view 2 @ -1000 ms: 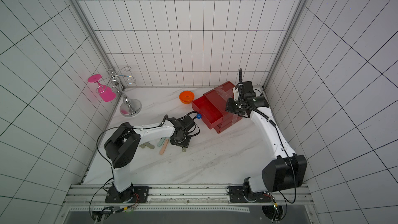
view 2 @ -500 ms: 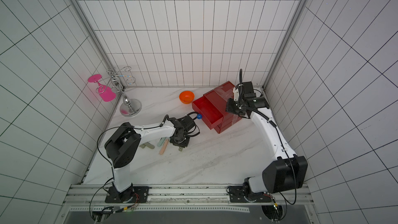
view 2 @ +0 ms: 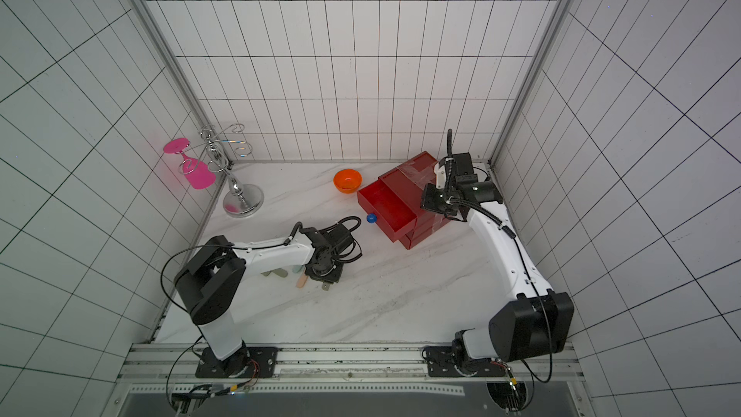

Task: Place the fruit knives into the drawer by color
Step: Pick up the fruit knife from the center of the board.

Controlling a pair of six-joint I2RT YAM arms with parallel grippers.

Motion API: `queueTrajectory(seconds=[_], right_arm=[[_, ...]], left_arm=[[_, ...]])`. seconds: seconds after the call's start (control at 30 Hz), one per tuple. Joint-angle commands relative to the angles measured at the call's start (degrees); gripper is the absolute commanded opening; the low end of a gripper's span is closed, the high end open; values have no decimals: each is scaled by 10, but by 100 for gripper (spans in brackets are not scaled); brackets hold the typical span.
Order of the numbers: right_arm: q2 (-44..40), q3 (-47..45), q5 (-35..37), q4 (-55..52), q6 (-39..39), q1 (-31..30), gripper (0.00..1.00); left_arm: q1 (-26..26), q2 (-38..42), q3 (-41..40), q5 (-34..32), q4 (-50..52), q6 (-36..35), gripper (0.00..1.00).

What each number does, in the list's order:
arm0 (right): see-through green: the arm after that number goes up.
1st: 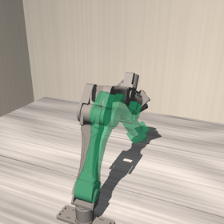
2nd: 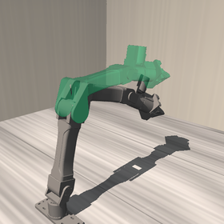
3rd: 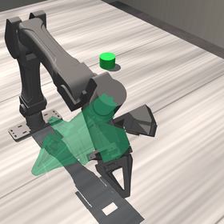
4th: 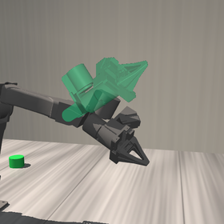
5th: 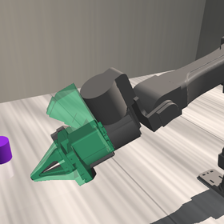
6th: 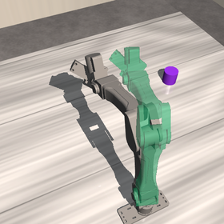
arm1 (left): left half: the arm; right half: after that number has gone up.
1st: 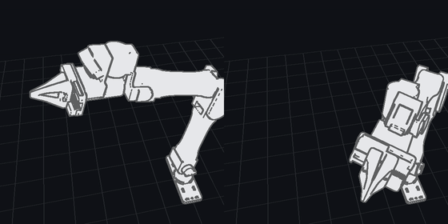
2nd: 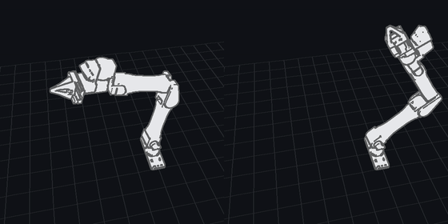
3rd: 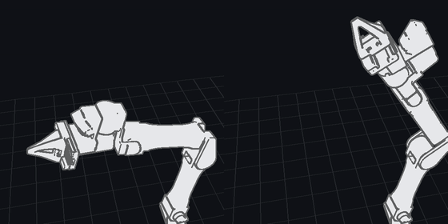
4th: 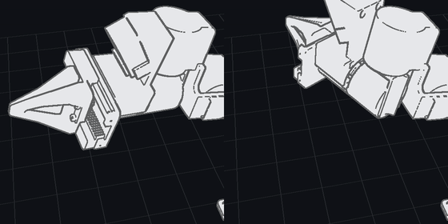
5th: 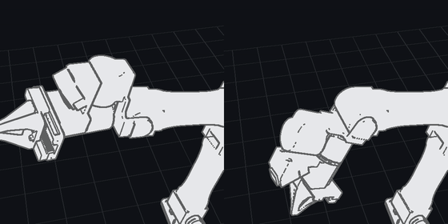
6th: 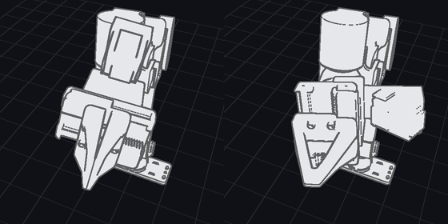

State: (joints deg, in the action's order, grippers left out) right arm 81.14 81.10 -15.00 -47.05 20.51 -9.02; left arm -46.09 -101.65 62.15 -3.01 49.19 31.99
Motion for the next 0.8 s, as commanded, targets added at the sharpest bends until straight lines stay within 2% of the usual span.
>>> queueTrajectory(seconds=[0.0, 0.43, 0.77], right_arm=[[-2, -34, 3, -61, 3, 6, 9], [-3, -35, -6, -68, -2, 6, 10], [2, -38, -7, -70, -4, 6, 10]], left_arm=[[-1, 11, -24, -1, 3, 15, 25], [5, 46, -23, 14, -19, 42, 25], [41, 98, -2, 37, -17, 47, 25]])
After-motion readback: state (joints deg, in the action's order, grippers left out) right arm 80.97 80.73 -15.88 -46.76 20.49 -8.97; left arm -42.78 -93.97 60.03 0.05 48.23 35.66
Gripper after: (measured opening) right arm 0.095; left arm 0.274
